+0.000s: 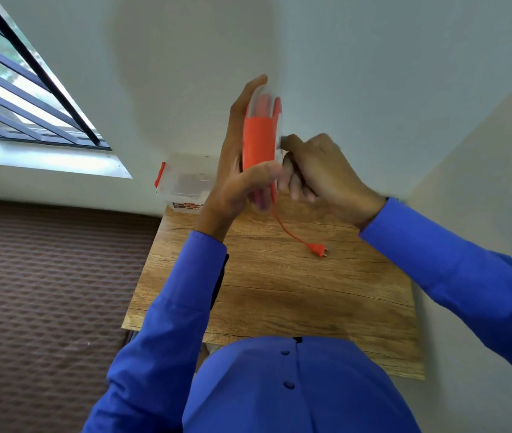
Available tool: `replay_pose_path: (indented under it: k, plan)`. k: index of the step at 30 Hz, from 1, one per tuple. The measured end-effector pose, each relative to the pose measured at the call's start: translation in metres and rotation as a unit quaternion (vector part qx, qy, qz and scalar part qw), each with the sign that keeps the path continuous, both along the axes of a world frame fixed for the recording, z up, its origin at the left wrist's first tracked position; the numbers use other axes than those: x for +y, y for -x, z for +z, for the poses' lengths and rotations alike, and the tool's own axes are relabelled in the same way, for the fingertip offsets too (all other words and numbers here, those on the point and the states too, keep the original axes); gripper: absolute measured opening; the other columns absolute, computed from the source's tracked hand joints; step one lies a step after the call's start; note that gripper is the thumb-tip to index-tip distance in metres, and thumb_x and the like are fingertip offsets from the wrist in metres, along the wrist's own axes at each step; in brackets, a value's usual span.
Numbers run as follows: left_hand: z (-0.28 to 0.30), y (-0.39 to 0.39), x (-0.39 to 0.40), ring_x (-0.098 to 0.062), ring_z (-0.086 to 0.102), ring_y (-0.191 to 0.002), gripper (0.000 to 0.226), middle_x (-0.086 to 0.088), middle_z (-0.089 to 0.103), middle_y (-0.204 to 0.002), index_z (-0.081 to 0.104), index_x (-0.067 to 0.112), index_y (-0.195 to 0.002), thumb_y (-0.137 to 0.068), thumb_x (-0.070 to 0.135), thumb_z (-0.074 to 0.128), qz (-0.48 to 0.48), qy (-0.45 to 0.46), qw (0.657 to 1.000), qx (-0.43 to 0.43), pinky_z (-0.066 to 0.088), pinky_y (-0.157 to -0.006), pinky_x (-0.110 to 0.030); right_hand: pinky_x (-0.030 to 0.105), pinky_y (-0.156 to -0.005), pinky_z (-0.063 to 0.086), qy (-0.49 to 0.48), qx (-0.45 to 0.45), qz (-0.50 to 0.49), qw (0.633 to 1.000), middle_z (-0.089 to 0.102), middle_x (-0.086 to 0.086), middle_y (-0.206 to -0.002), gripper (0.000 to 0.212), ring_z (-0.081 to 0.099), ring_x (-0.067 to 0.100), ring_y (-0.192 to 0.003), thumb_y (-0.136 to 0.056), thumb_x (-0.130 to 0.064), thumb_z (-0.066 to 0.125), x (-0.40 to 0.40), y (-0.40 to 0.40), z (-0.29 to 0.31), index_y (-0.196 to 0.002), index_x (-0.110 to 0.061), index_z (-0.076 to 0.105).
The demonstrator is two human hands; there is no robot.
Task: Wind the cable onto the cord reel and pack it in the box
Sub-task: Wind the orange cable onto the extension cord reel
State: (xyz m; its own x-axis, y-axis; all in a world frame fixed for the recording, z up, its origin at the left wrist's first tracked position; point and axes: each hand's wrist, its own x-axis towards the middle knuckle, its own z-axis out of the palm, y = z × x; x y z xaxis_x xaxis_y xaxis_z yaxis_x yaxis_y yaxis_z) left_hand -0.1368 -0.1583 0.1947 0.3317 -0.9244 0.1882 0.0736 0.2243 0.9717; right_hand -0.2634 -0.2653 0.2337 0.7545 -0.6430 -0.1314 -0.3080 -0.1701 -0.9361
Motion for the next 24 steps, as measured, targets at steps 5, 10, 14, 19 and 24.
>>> replay_pose_path:
  k: [5, 10, 14, 19, 24]
  plan:
    - [0.004, 0.007, 0.001, -0.026, 0.075, -0.096, 0.134, -0.018, 0.064, -0.112, 0.028, -0.026, -0.153, -0.075, 0.064, 0.088, 0.037, 0.067, 0.994, 0.076, 0.063, -0.081, -0.035, 0.04, -0.058, 0.059, 0.391, -0.083, 0.018, 0.916, 0.073, -0.002, -0.1, 0.03, 0.069, 0.015, -0.061, -0.102, -0.026, 0.062, 0.005, 0.014, -0.006, -0.13, -0.017, 0.066]
    - [0.001, 0.003, 0.005, -0.033, 0.07, -0.108, 0.097, -0.008, 0.077, -0.112, 0.063, 0.006, -0.132, -0.066, 0.071, 0.09, 0.041, 0.063, 0.985, 0.156, 0.059, -0.094, -0.044, 0.031, -0.065, 0.064, 0.489, -0.012, 0.148, 0.859, 0.051, 0.004, -0.144, 0.066, 0.072, 0.008, -0.073, -0.1, -0.041, 0.062, -0.014, 0.024, 0.003, -0.162, -0.038, 0.041]
    - [0.002, 0.007, 0.006, -0.031, 0.068, -0.106, 0.109, -0.01, 0.072, -0.112, 0.056, -0.001, -0.137, -0.065, 0.074, 0.089, 0.04, 0.056, 0.985, 0.155, 0.058, -0.092, -0.043, 0.04, -0.071, 0.062, 0.496, 0.004, 0.188, 0.848, 0.066, 0.0, -0.131, 0.062, 0.074, 0.015, -0.074, -0.103, -0.041, 0.064, -0.025, 0.025, 0.007, -0.161, -0.034, 0.044]
    - [0.0, 0.006, 0.005, -0.039, 0.062, -0.112, 0.087, -0.014, 0.072, -0.114, 0.074, 0.014, -0.128, -0.065, 0.073, 0.089, 0.039, 0.059, 0.983, 0.171, 0.051, -0.099, -0.053, 0.032, -0.066, 0.061, 0.373, -0.026, 0.178, 0.91, 0.076, -0.001, -0.123, 0.062, 0.07, 0.019, -0.054, -0.095, -0.035, 0.077, -0.02, 0.021, 0.012, -0.153, -0.034, 0.055]
    - [0.007, 0.01, 0.0, -0.033, 0.072, -0.11, 0.066, -0.007, 0.078, -0.113, 0.083, 0.027, -0.124, -0.075, 0.071, 0.083, 0.037, 0.084, 0.984, 0.151, 0.057, -0.099, -0.047, 0.024, -0.062, 0.053, 0.409, -0.023, 0.094, 0.908, 0.082, -0.006, -0.106, 0.058, 0.063, -0.003, -0.053, -0.084, -0.05, 0.08, -0.014, 0.015, 0.014, -0.139, -0.039, 0.066]
